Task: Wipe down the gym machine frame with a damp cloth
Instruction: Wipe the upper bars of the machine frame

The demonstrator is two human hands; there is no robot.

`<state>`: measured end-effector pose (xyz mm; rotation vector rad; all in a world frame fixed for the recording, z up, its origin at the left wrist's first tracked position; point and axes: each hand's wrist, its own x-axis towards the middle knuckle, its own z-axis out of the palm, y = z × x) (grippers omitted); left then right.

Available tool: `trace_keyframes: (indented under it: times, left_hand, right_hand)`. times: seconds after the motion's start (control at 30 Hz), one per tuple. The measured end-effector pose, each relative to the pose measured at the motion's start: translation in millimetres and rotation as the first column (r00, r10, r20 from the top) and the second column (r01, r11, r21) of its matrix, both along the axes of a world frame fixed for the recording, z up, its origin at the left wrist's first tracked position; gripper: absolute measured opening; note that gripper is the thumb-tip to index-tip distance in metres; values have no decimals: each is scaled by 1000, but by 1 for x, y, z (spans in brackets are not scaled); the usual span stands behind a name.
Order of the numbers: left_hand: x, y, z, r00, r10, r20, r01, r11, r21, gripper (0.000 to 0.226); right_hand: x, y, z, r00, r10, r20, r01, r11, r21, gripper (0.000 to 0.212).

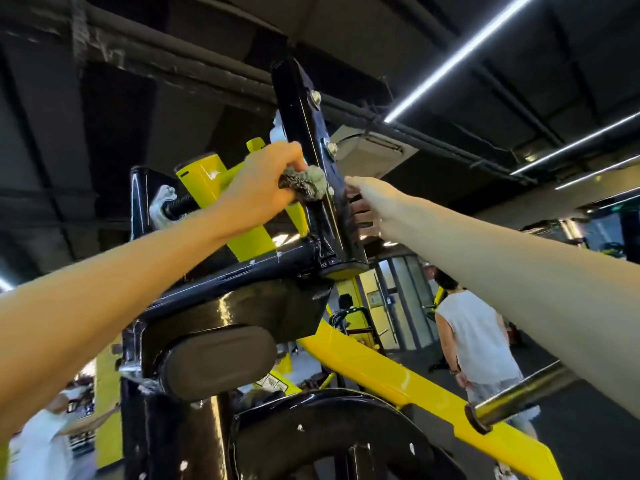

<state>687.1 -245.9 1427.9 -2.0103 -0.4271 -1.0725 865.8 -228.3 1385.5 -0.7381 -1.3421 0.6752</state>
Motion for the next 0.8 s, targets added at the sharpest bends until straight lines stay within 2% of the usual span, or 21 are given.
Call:
trace_keyframes:
  times: [0.03, 0.1, 0.17, 0.2, 0.3, 0.33, 0.37, 0.47, 0.5, 0.6, 0.63, 0.67, 0.77, 0.8]
  left_hand:
    - [4, -3, -1, 1000, 15, 2, -15, 999, 29, 22]
    - [19, -6, -23, 974, 121, -194, -96, 986, 133, 23]
    - [32, -7, -48, 857, 242, -456, -131, 956, 262, 24]
    - [36, -10, -45, 830, 281, -481, -153, 945, 288, 25]
    - [38, -14, -10, 886, 387, -256, -319, 908, 270, 33]
    - [39, -13, -10, 878, 414, -239, -347, 896, 276, 35]
    - [40, -15, -19, 859, 433, -273, -359, 890, 281, 35]
    - [52, -13, -52, 699, 501, -510, -401, 865, 300, 37]
    - [54, -14, -46, 695, 523, -494, -416, 852, 317, 36]
    - [58, -16, -4, 778, 590, -214, -500, 789, 357, 34]
    - [61, -17, -2, 769, 619, -161, -536, 761, 365, 33]
    - [64, -16, -6, 739, 647, -189, -554, 743, 376, 33]
    - [77, -11, -31, 568, 695, -441, -571, 718, 397, 32]
    - [79, -12, -27, 553, 706, -442, -577, 707, 408, 33]
  right_hand:
    - [2, 0, -1, 1000, 19, -4, -19, 1000, 0, 26]
    - [6, 1, -3, 999, 40, -4, -39, 999, 15, 26]
    - [11, 3, -6, 998, 66, 8, -66, 998, 13, 26]
    - [14, 4, -8, 996, 91, 14, -91, 996, -3, 27]
    - [21, 9, -14, 985, 173, 18, -172, 984, -46, 36]
    - [23, 11, -15, 983, 182, 8, -181, 982, -51, 40]
    - [24, 13, -15, 983, 186, -3, -186, 981, -54, 44]
    - [25, 17, -12, 980, 197, -40, -199, 978, -60, 55]
    - [23, 18, -12, 977, 210, -45, -212, 976, -54, 54]
    - [18, 18, -12, 970, 239, -35, -240, 971, -22, 43]
    - [18, 19, -13, 969, 243, -42, -244, 970, -19, 43]
    - [19, 20, -13, 969, 244, -43, -245, 969, -20, 44]
    - [26, 26, -13, 962, 274, -22, -274, 961, -31, 45]
    - [29, 29, -13, 958, 284, -29, -285, 958, -34, 46]
